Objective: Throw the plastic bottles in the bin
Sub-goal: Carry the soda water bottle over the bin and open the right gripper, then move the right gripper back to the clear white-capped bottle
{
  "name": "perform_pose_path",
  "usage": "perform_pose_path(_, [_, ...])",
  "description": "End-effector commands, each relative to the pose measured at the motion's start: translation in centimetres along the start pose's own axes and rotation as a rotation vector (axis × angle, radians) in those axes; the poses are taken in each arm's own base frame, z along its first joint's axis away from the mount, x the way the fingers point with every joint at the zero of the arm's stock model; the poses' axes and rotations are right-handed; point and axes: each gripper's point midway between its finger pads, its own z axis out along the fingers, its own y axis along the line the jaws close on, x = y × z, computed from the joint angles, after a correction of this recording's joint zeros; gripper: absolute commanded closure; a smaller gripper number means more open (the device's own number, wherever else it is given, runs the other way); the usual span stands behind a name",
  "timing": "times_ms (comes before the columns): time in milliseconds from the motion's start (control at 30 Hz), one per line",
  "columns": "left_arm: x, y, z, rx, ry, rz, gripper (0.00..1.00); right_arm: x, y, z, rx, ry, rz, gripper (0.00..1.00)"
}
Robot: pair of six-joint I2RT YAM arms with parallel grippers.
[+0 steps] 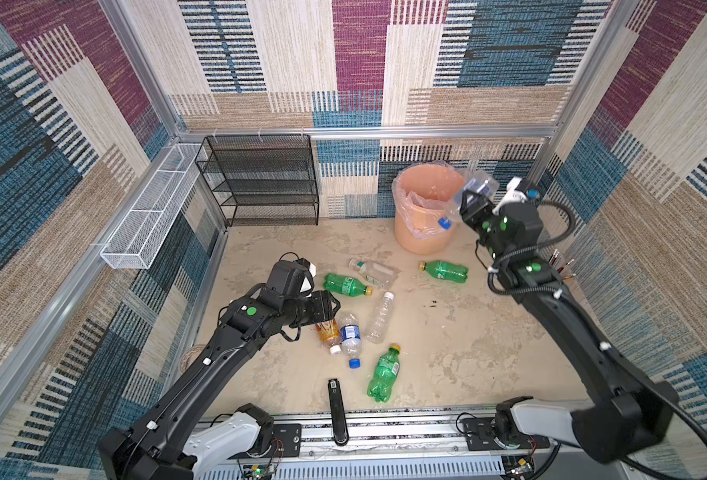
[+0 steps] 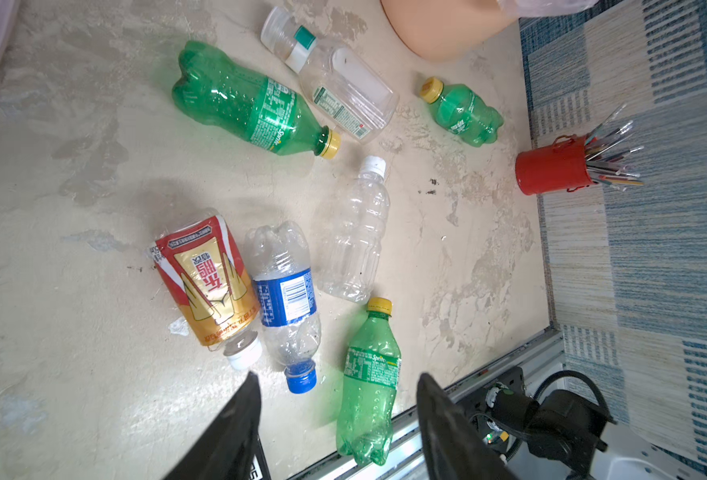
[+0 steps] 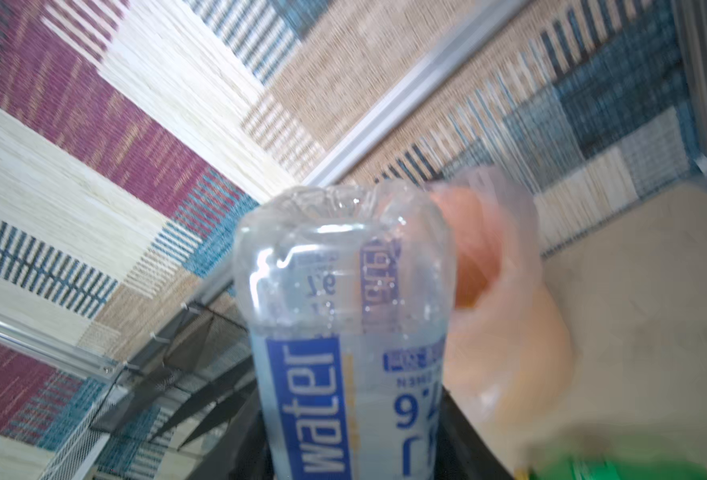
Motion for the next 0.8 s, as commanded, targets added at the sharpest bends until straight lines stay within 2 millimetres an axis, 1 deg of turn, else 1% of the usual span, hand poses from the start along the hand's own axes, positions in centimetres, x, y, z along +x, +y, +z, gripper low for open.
perform_pose_path(0, [-1.4, -0.7, -0.4, 0.006, -0.043, -0.008, 0.39, -3.1, 4.0, 4.7, -0.095, 0.026, -0.103, 0.24])
perform_pose_path(33, [-1.6, -0.7, -0.5, 0.003, -0.049, -0.006, 0.39, -3.9, 4.6, 5.7, -0.081, 0.031, -0.120, 0.17])
perform_pose_path(67, [-1.7, -0.7, -0.5, -0.001, -0.054, -0.005, 0.39, -4.5, 5.2, 6.3, -0.083, 0.041, -0.130, 0.12])
perform_pose_path(100, [-1.8, -0.6, -0.6, -0.005, -0.059, -0.007, 0.39, -5.3, 5.8, 6.5, -0.076, 0.047, -0.135, 0.09])
perform_pose_path(133, [-1.7, -0.5, -0.6, -0.007, -0.062, -0.008, 0.39, -6.1, 6.5, 6.1, -0.080, 0.042, -0.145, 0.07])
perform_pose_path(167, [-1.6, -0.3, -0.7, -0.011, -0.066, -0.010, 0.39, -7.0, 7.3, 5.3, -0.093, 0.029, -0.152, 0.05])
perform_pose_path(200, [-1.5, -0.1, -0.7, -0.013, -0.068, -0.013, 0.39, -8.2, 8.2, 4.0, -0.106, -0.002, -0.170, 0.05])
perform_pose_path(267, [-1.0, 0.4, -0.7, -0.021, -0.069, -0.022, 0.39, -10.2, 8.9, 1.3, -0.114, -0.066, -0.182, 0.04])
perform_pose_path(300, [-0.7, 0.6, -0.7, -0.024, -0.072, -0.025, 0.39, -10.7, 9.0, -0.3, -0.114, -0.087, -0.189, 0.05])
perform_pose_path(333, [-0.4, 0.9, -0.6, -0.028, -0.069, -0.028, 0.39, -10.7, 8.9, -1.4, -0.115, -0.088, -0.193, 0.07])
perform_pose_path(367, [-0.2, 1.1, -0.5, -0.029, -0.068, -0.031, 0.39, -10.1, 8.4, -2.4, -0.109, -0.070, -0.194, 0.08])
perform_pose_path(433, [0.3, 1.5, -0.3, -0.035, -0.060, -0.037, 0.39, -7.5, 6.3, -3.8, -0.065, 0.017, -0.178, 0.11])
perform_pose_path(467, [0.5, 1.7, -0.1, -0.037, -0.055, -0.039, 0.39, -5.6, 4.9, -4.5, -0.042, 0.069, -0.163, 0.13])
perform_pose_path(567, [0.9, 2.0, 0.5, -0.037, -0.040, -0.046, 0.39, 1.7, -0.8, -7.0, 0.050, 0.241, -0.070, 0.19])
perform_pose_path(600, [1.1, 2.1, 0.8, -0.037, -0.034, -0.047, 0.39, 4.6, -3.0, -8.1, 0.087, 0.310, -0.026, 0.20])
perform_pose_path(700, [1.3, 2.2, 1.4, -0.042, -0.016, -0.051, 0.39, 12.1, -8.1, -11.4, 0.191, 0.489, 0.100, 0.25])
perform_pose_path(767, [1.3, 2.4, 1.7, -0.051, -0.006, -0.056, 0.39, 16.6, -10.3, -13.4, 0.226, 0.619, 0.160, 0.27])
